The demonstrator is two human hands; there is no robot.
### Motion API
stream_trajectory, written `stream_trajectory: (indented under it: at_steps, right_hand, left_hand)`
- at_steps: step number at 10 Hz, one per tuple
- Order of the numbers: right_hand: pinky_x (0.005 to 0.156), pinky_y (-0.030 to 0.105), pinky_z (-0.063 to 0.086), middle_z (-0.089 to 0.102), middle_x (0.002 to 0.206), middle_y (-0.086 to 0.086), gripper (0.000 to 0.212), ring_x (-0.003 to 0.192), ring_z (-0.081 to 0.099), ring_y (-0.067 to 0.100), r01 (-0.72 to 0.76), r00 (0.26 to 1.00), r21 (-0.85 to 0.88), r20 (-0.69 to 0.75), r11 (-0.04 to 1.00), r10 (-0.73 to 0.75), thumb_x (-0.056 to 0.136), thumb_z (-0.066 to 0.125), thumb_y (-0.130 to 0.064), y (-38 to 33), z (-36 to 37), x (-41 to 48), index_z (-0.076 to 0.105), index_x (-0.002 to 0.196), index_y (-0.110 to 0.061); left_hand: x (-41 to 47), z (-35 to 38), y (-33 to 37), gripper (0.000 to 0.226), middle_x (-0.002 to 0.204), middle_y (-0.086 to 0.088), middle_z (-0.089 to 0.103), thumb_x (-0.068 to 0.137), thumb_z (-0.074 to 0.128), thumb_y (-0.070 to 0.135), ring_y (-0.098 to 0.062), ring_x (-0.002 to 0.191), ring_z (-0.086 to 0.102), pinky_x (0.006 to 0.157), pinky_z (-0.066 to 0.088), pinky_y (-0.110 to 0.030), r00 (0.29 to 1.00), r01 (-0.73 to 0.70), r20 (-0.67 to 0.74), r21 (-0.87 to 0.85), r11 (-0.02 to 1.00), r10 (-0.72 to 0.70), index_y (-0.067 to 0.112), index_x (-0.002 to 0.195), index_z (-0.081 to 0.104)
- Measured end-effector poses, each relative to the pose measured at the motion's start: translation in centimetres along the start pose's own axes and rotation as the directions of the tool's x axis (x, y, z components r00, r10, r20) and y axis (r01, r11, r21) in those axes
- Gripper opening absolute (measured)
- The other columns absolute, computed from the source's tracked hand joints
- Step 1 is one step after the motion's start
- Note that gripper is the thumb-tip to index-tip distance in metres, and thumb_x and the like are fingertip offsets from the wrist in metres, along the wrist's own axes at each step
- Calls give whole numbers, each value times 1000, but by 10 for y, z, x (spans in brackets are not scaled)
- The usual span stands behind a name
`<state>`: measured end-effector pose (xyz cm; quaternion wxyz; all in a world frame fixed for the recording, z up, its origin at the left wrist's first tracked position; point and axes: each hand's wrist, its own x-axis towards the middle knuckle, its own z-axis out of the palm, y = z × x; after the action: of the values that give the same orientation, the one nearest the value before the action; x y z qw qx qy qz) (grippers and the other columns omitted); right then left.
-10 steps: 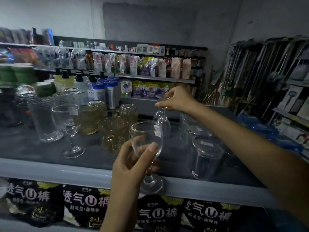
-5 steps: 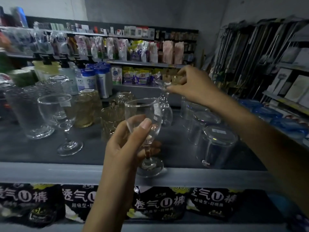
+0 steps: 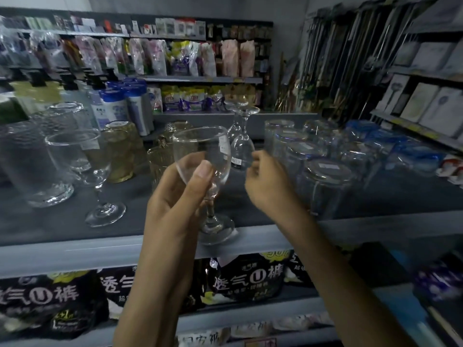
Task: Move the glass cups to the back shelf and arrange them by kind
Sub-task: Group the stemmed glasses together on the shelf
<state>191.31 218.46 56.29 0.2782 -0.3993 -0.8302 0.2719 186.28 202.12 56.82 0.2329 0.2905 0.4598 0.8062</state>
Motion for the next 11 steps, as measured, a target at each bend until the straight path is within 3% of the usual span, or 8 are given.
stream_trajectory:
  at_steps: [1,3,4,5,7,9,10,11]
  right_hand:
    - [86,46,57,69,107,13,31,101,67,38,-98,994,-66,-47,993,95,87,57,-37,2,19,23,59,106,-13]
    - [112,43,36,44,148,27,45,137,44,39,-133,990,-2,44,991,133,101,55,-8,0,16,38,42,142,5]
    - [113,45,38,47,143,32,45,135,46,42,-154,986,92,80,984,147,103,44,-16,-5,14,43,43,139,10]
    - [110,52,43,52,138,33,91,129,53,45,-116,992,306,-7,945,124,70,37,-52,-1,27,56,45,137,9]
    - [99,48,50,62,131,23,41,122,60,42,-103,993,104,-41,989,108,97,68,-23,5,33,57,49,129,-4]
    - [94,49,54,64,131,18,61,119,63,40,-55,996,55,-69,997,59,86,81,-36,9,42,62,49,130,-8]
    - [95,46,53,62,135,16,67,122,62,38,-70,994,50,-80,996,74,84,83,-36,8,40,63,47,134,-8]
    - [100,48,48,58,140,21,58,129,57,40,-79,996,13,-38,997,79,95,71,-31,7,36,65,44,138,-3]
  left_hand:
    - [-10,-5,7,46,117,-2,77,83,78,42,-15,107,72,90,50,-33,999,-22,44,71,997,19,22,123,71]
    - [-37,-4,11,51,110,-1,80,65,79,43,-15,105,76,82,57,-16,995,-10,101,83,996,2,23,112,78]
    - [-52,-3,5,49,109,-2,80,62,81,43,-16,103,76,78,56,-14,998,14,65,85,996,-19,29,109,80]
    - [-63,6,0,45,107,0,80,64,91,32,-13,101,76,76,55,-12,998,-21,59,154,988,12,27,108,80]
    - [-85,14,-15,49,107,1,80,63,90,42,-13,103,76,77,57,-15,995,-66,-65,195,979,80,30,109,80]
    - [-90,10,-24,58,105,3,81,49,87,53,-18,107,76,87,55,-33,990,-13,-132,205,979,40,37,105,81]
    - [-82,10,-34,62,103,3,81,46,91,53,-22,111,74,82,59,-26,991,-24,-124,216,976,52,33,103,82]
    - [-99,24,-31,56,109,-5,80,55,82,52,-21,106,76,90,56,-36,993,-70,-77,179,981,85,33,107,81]
